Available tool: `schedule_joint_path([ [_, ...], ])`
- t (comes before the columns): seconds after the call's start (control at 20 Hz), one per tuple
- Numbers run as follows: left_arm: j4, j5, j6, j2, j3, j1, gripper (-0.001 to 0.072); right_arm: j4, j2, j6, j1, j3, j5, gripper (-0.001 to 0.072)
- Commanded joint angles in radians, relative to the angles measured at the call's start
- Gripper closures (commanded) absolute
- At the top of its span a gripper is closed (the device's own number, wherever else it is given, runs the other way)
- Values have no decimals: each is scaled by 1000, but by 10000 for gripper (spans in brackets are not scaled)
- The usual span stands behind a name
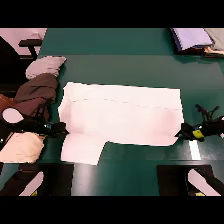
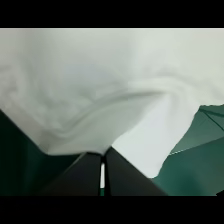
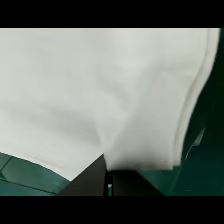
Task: Fold the shirts.
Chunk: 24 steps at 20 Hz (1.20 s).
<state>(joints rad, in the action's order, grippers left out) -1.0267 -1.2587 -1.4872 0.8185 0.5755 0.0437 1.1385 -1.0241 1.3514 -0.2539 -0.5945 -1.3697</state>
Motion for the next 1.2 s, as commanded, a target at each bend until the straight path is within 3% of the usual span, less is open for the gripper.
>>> schedule_joint_path([
  [0.0, 4, -2, 4, 0, 130, 0, 684, 48, 0, 2, 8, -158, -106, 700],
  [0.2, 10, 86, 30, 93, 301, 0, 684, 48, -82, 14, 58, -402, -106, 700],
  [0.6, 19, 280, 136, 579, 657, 0, 683, 27, -537, 39, 171, -854, -50, 699],
  [0.8, 92, 375, 164, 722, 726, 0, 681, -22, -682, 39, 166, -991, -49, 698],
  [0.85, 100, 397, 160, 729, 726, 0, 679, -47, -707, 38, 163, -1018, -49, 647],
  [0.9, 105, 414, 160, 731, 727, 0, 501, -68, -724, 35, 154, -1041, -45, 456],
  [0.95, 120, 420, 158, 731, 727, 0, 292, -96, -736, 17, 140, -1066, -48, 337],
  [1.15, 139, 291, 157, 731, 774, -1, 279, -123, -700, -68, 44, -1041, -95, 324],
])
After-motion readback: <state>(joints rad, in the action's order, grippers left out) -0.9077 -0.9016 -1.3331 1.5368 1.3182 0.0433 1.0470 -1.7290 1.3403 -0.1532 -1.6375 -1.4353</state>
